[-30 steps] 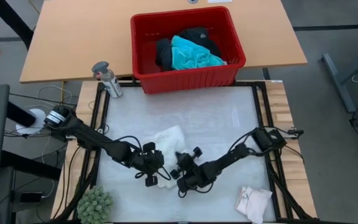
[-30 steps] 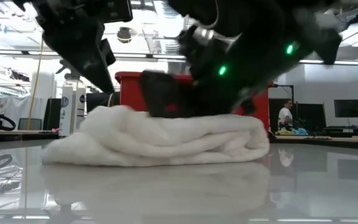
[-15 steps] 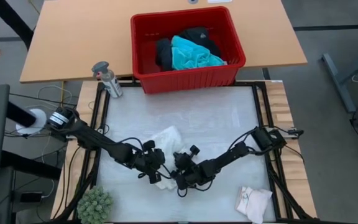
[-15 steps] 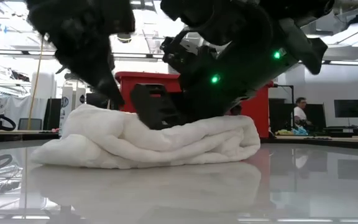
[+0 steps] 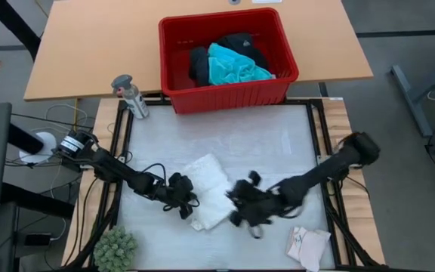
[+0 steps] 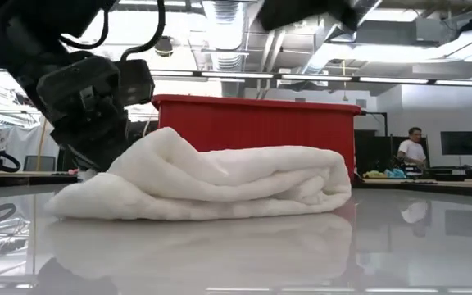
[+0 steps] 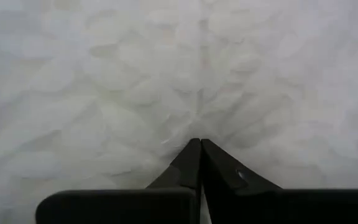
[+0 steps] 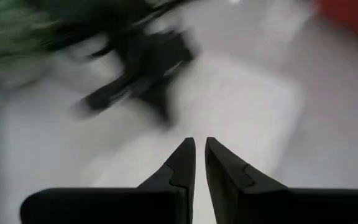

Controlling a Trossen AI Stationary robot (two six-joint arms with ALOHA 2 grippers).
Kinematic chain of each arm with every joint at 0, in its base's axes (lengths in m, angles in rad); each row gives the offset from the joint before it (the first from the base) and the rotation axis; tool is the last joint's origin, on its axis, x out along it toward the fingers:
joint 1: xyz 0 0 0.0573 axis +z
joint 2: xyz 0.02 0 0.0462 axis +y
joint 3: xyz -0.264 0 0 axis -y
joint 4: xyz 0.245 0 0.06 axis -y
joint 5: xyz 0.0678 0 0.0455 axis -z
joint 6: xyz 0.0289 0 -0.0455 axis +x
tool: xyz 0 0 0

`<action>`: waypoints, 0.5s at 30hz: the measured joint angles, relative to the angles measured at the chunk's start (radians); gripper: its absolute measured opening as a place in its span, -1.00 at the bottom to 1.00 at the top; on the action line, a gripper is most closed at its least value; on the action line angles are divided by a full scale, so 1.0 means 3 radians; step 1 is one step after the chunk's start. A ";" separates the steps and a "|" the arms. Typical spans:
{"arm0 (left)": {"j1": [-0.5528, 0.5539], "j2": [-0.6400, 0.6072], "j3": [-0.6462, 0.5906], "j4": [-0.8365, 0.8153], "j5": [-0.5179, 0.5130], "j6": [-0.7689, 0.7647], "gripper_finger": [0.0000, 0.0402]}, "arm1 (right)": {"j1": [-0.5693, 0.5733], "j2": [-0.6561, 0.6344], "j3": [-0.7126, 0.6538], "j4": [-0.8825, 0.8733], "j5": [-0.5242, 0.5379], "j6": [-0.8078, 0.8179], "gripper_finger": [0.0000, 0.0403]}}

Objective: Fold Laundry from Bin
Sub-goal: Fold the white blouse

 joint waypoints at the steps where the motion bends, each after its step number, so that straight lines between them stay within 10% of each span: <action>1: 0.0008 0.0017 -0.0006 0.0091 0.0001 -0.0009 -1.00 | 0.0041 -0.0098 -0.0002 -0.0229 -0.0247 0.0111 -0.68; 15: 0.0132 0.0888 0.0742 0.0678 0.0654 0.0143 -1.00 | 0.1084 -0.0591 -0.0015 -0.1837 -0.2376 0.1880 -0.45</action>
